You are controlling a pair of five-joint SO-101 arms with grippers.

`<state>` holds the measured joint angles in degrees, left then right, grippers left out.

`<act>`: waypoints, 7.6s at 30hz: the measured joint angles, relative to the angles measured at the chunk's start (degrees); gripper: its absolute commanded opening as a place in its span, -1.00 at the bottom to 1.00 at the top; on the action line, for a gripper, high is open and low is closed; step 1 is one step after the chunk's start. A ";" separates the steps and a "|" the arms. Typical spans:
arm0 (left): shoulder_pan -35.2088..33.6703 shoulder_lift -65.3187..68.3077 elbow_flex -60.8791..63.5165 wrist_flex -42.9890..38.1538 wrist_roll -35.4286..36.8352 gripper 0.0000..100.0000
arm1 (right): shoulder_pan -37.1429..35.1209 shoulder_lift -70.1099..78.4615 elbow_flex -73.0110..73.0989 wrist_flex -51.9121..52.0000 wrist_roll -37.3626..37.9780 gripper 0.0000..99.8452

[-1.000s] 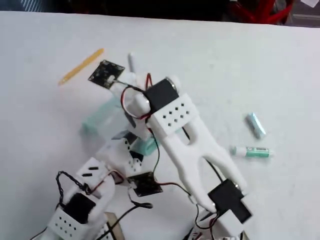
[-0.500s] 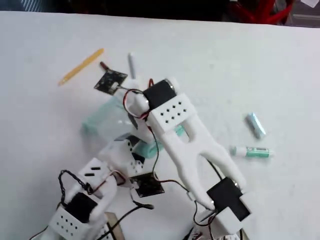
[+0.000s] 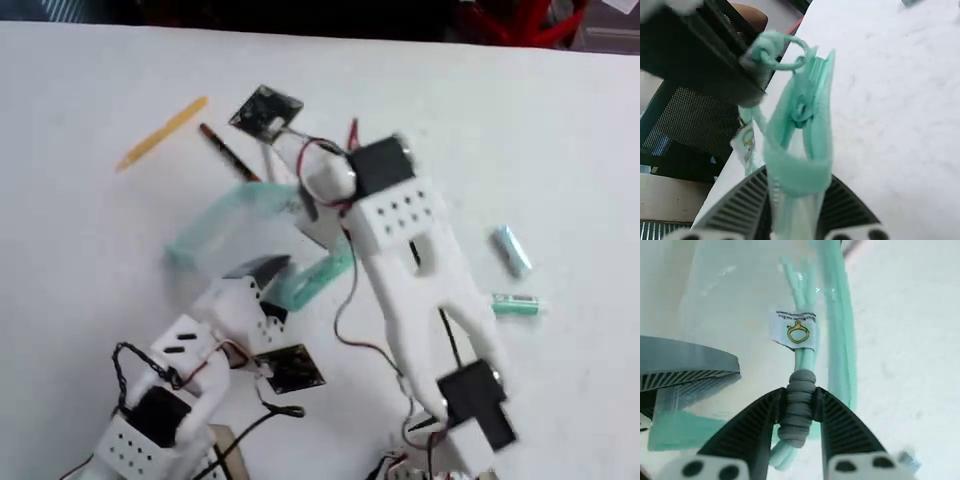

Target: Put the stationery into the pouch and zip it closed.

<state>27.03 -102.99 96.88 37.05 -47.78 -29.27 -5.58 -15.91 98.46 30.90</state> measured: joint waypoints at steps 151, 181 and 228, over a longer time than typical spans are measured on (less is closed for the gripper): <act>-13.98 -0.18 -6.24 -2.20 43.25 -0.72 | -12.75 -31.56 5.36 -26.37 -23.82 -0.96; -14.07 -0.18 -6.24 -2.20 43.25 -0.72 | -15.12 -33.49 43.69 -67.96 -24.18 -0.96; -18.02 0.70 -6.15 -0.88 51.08 -0.50 | -3.60 -20.66 23.74 -49.41 -24.35 -0.94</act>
<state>9.01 -102.29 90.73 36.18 3.30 -32.88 -26.24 7.82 49.05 6.55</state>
